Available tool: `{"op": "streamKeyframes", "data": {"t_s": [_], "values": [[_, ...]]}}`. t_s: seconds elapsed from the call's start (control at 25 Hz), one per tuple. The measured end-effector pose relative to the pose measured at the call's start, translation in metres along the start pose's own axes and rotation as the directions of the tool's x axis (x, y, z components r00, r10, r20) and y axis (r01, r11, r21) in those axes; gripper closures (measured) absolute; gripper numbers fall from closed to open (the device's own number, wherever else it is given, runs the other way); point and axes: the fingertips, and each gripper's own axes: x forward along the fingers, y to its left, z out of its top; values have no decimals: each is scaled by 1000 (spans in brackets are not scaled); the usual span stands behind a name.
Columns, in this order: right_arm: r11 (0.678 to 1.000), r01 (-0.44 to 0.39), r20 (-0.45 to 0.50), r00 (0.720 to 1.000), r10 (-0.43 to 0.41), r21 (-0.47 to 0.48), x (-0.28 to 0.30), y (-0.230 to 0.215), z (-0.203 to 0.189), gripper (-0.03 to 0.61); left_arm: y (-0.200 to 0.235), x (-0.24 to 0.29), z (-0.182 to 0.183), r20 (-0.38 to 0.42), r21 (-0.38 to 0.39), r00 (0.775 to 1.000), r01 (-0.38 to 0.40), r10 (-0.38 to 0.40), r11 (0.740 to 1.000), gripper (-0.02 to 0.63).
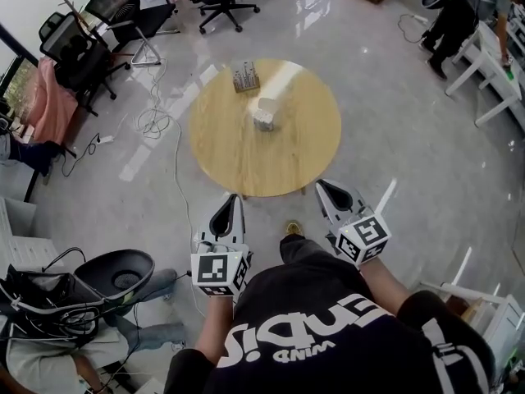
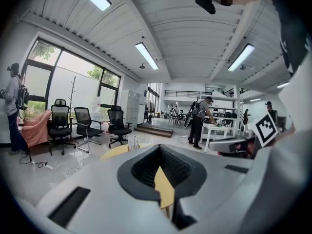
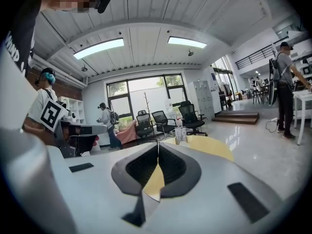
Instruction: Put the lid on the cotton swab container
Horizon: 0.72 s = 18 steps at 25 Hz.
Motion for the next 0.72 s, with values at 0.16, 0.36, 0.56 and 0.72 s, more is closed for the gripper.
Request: {"op": "streamKeyframes", "data": {"t_s": [0.16,0.36,0.56,0.72], "values": [[1000,-19,-10,1000,19,1,19,-29,13,575,3,32,12,-1,3,1000,-10,11,1000,604],[998,-67,-28,997,66,-6,39,-49,28,575,9,61,29,16,-11,998,-59,59,998,604],[995,-102,-50,994,102,-2,63,-61,26,575,21,78,33,20,-23,994,-102,103,994,604],[994,-107,-58,993,106,-6,80,-67,23,575,33,91,24,-3,-23,994,-113,113,993,604]]}}
